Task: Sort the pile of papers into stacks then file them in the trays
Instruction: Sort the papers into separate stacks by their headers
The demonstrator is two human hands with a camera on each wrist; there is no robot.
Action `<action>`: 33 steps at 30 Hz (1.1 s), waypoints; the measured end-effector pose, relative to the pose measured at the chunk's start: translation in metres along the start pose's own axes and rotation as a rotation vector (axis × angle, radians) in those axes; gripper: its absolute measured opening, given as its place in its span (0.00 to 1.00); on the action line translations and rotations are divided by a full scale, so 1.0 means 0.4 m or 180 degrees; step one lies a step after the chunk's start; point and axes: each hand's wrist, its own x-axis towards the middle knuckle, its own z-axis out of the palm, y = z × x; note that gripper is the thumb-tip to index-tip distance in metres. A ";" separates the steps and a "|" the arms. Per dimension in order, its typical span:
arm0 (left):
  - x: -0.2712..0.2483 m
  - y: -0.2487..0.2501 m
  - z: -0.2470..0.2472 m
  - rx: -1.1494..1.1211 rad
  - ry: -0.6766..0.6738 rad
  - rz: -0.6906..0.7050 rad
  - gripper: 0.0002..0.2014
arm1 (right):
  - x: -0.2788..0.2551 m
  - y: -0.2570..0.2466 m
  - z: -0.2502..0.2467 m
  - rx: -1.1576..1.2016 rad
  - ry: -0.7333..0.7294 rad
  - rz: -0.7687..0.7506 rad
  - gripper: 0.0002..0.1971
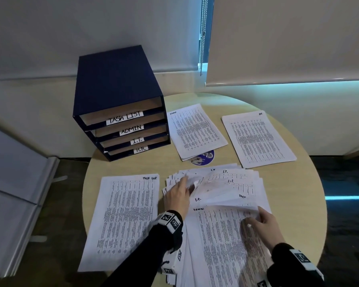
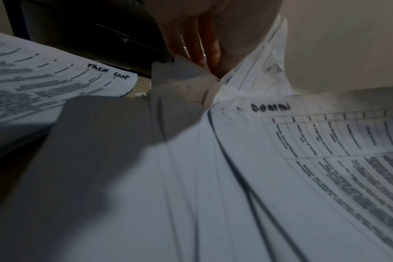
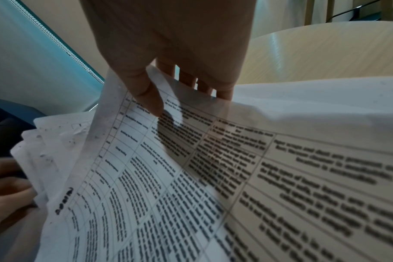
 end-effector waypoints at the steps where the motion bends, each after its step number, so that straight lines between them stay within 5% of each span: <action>1: -0.001 0.001 0.000 -0.0012 0.0033 0.0015 0.20 | 0.005 0.007 0.002 0.0017 0.0011 0.0037 0.28; 7: -0.026 0.008 0.001 0.0170 0.0279 0.0710 0.06 | 0.011 0.016 0.002 -0.0025 0.0068 0.0092 0.31; 14: -0.038 -0.011 0.023 0.0450 0.0141 0.1157 0.18 | -0.001 -0.006 0.001 -0.0035 0.0065 0.0088 0.26; 17: -0.041 -0.008 0.021 0.0322 0.0007 0.0992 0.11 | 0.000 -0.004 0.002 0.0048 0.0056 0.0118 0.25; 20: -0.041 0.016 0.002 -0.0169 -0.0257 0.0342 0.05 | 0.001 0.001 0.001 0.0159 0.0072 0.0076 0.33; 25: 0.017 0.009 -0.045 -0.1618 -0.0648 -0.0719 0.12 | -0.041 -0.058 -0.007 0.0358 -0.0018 -0.0174 0.06; 28: 0.010 0.040 -0.085 -0.1462 -0.0407 -0.0200 0.09 | -0.048 -0.072 -0.015 0.0564 -0.0062 -0.0219 0.04; 31: -0.033 0.065 -0.101 -0.0512 -0.0064 0.0849 0.06 | -0.044 -0.082 -0.026 0.0693 -0.0001 -0.0158 0.03; 33: -0.051 0.062 -0.107 -0.0065 -0.0069 0.1108 0.06 | -0.047 -0.092 -0.030 0.0698 0.0041 -0.0217 0.05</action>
